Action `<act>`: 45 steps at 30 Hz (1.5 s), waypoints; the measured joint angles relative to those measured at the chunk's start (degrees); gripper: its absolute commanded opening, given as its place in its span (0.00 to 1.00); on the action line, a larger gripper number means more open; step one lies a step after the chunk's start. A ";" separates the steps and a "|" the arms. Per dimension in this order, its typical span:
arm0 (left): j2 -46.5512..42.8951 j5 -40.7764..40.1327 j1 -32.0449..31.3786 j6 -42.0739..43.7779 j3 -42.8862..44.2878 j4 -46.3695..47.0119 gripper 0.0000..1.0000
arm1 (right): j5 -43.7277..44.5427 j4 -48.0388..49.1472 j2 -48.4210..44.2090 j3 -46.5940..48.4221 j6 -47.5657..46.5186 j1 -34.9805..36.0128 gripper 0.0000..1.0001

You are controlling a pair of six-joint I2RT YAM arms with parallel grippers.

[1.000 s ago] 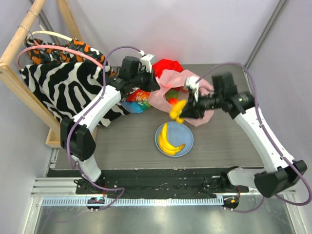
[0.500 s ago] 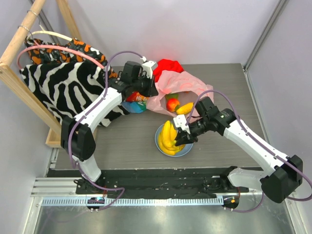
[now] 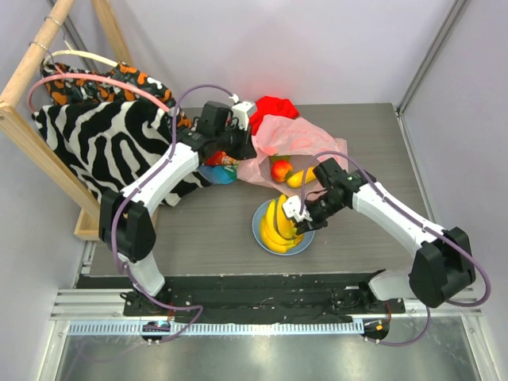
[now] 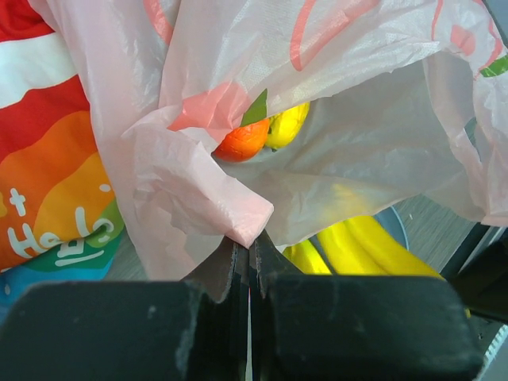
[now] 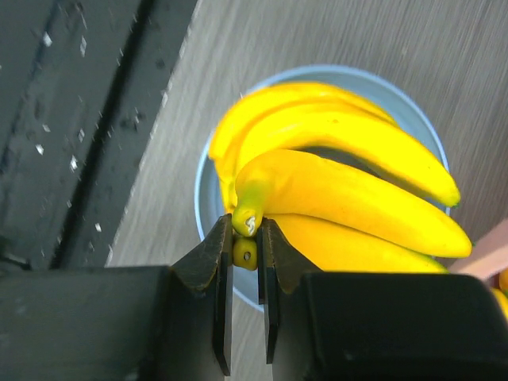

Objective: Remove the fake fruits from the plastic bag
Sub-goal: Place the fake fruit on the plate.

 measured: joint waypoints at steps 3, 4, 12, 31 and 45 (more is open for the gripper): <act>0.00 0.61 0.00 -1.01 0.02 0.15 0.00 | 3.82 -3.39 2.32 3.15 -3.06 -0.55 0.08; 0.00 0.92 0.00 -1.31 0.02 0.15 0.00 | 5.68 -5.07 2.93 4.66 -4.42 -0.52 0.08; 0.00 3.28 0.00 -4.28 0.04 1.40 0.00 | 22.91 -15.06 6.14 13.33 -16.81 2.80 0.08; 0.00 4.52 0.00 -9.51 1.11 5.33 0.00 | 53.20 -1.90 2.84 -0.96 -14.01 20.11 0.85; 0.00 5.81 0.55 -10.91 3.76 5.29 0.00 | 41.07 -5.70 0.85 16.65 15.89 17.51 0.70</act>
